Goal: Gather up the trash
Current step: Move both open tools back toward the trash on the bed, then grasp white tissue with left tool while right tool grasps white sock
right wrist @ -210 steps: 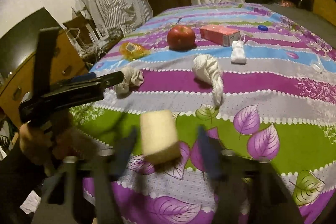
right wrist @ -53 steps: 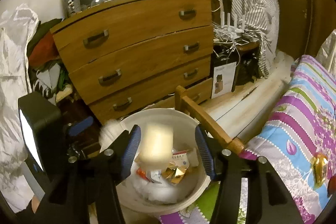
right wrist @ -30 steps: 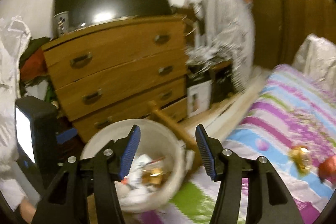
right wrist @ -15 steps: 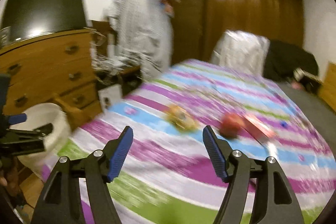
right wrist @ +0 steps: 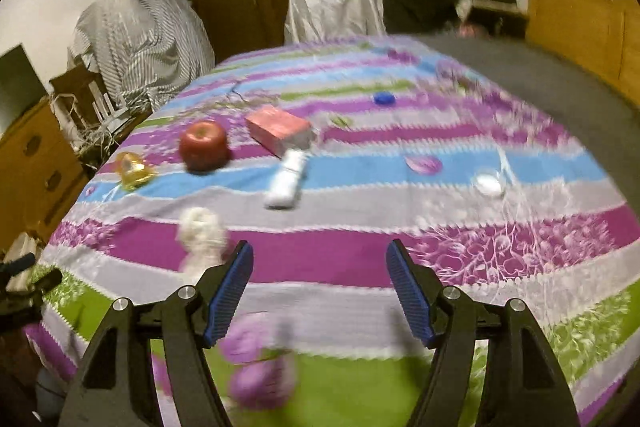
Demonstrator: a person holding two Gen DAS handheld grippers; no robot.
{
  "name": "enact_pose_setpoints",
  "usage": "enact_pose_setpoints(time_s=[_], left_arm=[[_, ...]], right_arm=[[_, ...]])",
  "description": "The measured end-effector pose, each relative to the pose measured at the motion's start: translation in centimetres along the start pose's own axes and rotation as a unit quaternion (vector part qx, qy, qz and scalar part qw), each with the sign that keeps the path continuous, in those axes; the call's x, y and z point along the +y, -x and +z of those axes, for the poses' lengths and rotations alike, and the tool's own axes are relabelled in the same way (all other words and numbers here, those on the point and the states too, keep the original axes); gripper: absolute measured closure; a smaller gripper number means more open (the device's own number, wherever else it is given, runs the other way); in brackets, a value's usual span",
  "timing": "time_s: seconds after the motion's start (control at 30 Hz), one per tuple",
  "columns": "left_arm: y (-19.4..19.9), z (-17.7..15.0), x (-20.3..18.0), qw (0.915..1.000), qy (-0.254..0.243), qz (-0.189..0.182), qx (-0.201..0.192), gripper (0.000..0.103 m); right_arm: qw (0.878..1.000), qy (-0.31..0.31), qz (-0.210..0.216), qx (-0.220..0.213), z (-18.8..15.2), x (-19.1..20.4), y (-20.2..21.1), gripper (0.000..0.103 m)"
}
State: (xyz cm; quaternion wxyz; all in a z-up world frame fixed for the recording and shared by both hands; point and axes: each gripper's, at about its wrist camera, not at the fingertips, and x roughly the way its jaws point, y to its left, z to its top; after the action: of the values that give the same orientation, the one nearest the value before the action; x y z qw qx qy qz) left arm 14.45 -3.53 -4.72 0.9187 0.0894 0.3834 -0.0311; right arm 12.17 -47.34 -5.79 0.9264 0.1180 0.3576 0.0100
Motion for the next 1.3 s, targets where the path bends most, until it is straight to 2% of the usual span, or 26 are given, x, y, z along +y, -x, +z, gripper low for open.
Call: enact_pose_setpoints(time_s=[0.07, 0.13, 0.2, 0.3, 0.4, 0.5, 0.57, 0.6, 0.63, 0.67, 0.7, 0.87, 0.97, 1.0, 1.1, 1.2, 1.3], left_arm=[[-0.1, 0.6, -3.2, 0.9995, -0.014, -0.025, -0.011, 0.006], [0.1, 1.2, -5.5, 0.9983, -0.020, -0.047, -0.028, 0.006], [0.0, 2.1, -7.8, 0.9962, -0.023, -0.070, -0.046, 0.006], [-1.1, 3.5, -10.7, 0.9926, -0.019, -0.105, -0.058, 0.013], [-3.2, 4.7, -12.6, 0.9909, -0.007, -0.127, -0.044, 0.015], [-5.6, 5.4, -13.0, 0.9913, 0.021, -0.130, -0.013, 0.020], [-7.3, 6.0, -12.9, 0.9885, 0.046, -0.143, 0.015, 0.023], [-8.3, 6.1, -13.1, 0.9875, 0.043, -0.148, 0.034, 0.033], [-9.3, 6.1, -13.3, 0.9840, 0.042, -0.164, 0.054, 0.051], [-9.8, 6.0, -13.2, 0.9780, 0.049, -0.193, 0.063, 0.058], [-9.7, 5.8, -13.0, 0.9742, 0.056, -0.210, 0.062, 0.065], [-7.4, 4.8, -10.9, 0.9705, 0.055, -0.228, 0.055, 0.068], [-5.5, 3.8, -7.5, 0.9652, 0.044, -0.249, 0.067, 0.068], [-4.8, 3.4, -6.3, 0.9629, 0.035, -0.258, 0.072, 0.068], [-2.2, 2.2, -1.3, 0.9681, -0.016, -0.240, 0.069, 0.067], [-1.8, 1.7, 1.6, 0.9707, -0.055, -0.221, 0.076, 0.067], [-3.2, 1.0, 4.1, 0.9673, -0.086, -0.217, 0.099, 0.065]], right_arm=[[0.999, -0.005, 0.029, 0.016, 0.6, -1.4, -2.1, 0.033], [0.996, -0.006, 0.081, 0.033, 1.9, -2.4, -4.0, 0.034], [0.992, -0.003, 0.115, 0.048, 3.3, -1.8, -5.7, 0.034], [0.987, 0.016, 0.144, 0.073, 5.9, -0.8, -9.1, 0.036], [0.981, 0.024, 0.162, 0.101, 7.7, 1.0, -11.9, 0.039], [0.982, 0.034, 0.144, 0.120, 8.5, 2.5, -14.7, 0.042], [0.982, 0.042, 0.138, 0.125, 8.7, 3.1, -15.9, 0.046], [0.982, 0.046, 0.124, 0.134, 8.7, 3.3, -16.7, 0.056], [0.982, 0.046, 0.117, 0.141, 8.6, 3.3, -17.4, 0.059], [0.982, 0.045, 0.115, 0.142, 8.4, 3.2, -17.7, 0.065], [0.983, 0.046, 0.114, 0.137, 8.5, 3.2, -17.8, 0.075], [0.988, 0.030, 0.104, 0.110, 8.1, 2.5, -16.2, 0.077], [0.988, 0.015, 0.129, 0.083, 7.8, 2.6, -12.3, 0.077], [0.987, 0.021, 0.143, 0.075, 7.3, 3.4, -10.3, 0.077], [0.980, 0.046, 0.179, 0.076, 5.2, 6.3, -5.8, 0.076], [0.973, 0.070, 0.200, 0.096, 2.3, 9.7, -3.1, 0.076], [0.969, 0.088, 0.204, 0.110, 0.1, 12.6, -2.3, 0.076]])
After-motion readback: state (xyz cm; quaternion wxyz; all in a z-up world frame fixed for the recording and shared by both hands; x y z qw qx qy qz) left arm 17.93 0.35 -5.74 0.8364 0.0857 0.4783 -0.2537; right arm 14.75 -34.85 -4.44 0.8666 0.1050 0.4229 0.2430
